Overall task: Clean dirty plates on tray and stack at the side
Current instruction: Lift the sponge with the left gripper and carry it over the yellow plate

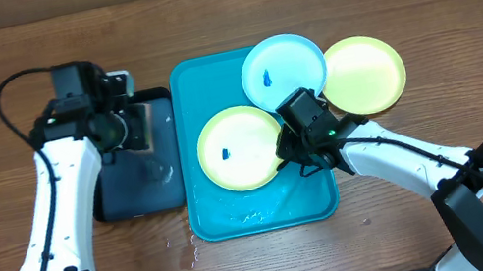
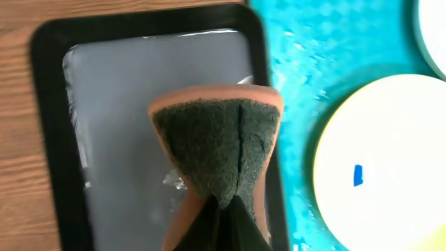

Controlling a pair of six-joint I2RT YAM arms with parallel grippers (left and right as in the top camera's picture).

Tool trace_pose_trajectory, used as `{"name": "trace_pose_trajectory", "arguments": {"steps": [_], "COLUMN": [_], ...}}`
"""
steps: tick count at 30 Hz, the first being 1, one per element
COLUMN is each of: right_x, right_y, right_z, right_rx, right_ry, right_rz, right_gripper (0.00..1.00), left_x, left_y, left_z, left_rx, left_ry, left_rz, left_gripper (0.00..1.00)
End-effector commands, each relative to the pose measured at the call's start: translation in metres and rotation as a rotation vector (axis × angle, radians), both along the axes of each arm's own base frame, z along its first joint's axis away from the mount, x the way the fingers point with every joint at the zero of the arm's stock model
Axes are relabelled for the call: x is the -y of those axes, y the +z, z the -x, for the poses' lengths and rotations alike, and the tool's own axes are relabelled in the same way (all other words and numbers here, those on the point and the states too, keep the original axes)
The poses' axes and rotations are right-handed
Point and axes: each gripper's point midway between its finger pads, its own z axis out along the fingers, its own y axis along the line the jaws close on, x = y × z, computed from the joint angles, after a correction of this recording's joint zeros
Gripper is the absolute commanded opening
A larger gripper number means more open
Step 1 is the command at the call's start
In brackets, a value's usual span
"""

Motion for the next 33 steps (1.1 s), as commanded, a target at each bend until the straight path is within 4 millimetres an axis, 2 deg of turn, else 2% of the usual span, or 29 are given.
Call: {"name": "trace_pose_trajectory", "arguments": {"steps": [1,10,14,20,24,27,33], "right_x": [0.001,-0.004,-0.005,-0.005,-0.005,-0.006,-0.004], "right_y": [-0.006,-0.007,-0.008,-0.008,-0.008,-0.008,-0.007], "right_z": [0.003,0.007,0.007,0.007,0.007,0.006,0.002], "right_rx": [-0.005,-0.018,-0.016,-0.016,-0.015,-0.012,0.005], "right_ry": [0.002,0.02,0.022,0.022,0.022,0.022,0.014], "right_rz": [0.013,0.003,0.001,0.001,0.001,-0.001,0.008], "right_gripper": [0.15,0.09,0.08,0.09,0.09,0.15,0.15], "left_x": [0.016,0.044,0.03,-0.008,-0.018,-0.014,0.004], "left_y": [0.011,0.01,0.009,0.009,-0.002,-0.017,-0.04], "left_z": [-0.006,-0.001,-0.003,-0.006,-0.004,-0.003,-0.002], "left_rx": [0.033,0.03,0.029,0.033,-0.005,-0.054,-0.124], "left_ry": [-0.067,-0.138,-0.09,0.11,0.164,0.152,0.086], "left_rz": [-0.006,-0.029,-0.114,-0.254,-0.253,-0.218,-0.131], "left_gripper": [0.04,0.04,0.04,0.05,0.04,0.04,0.04]}}
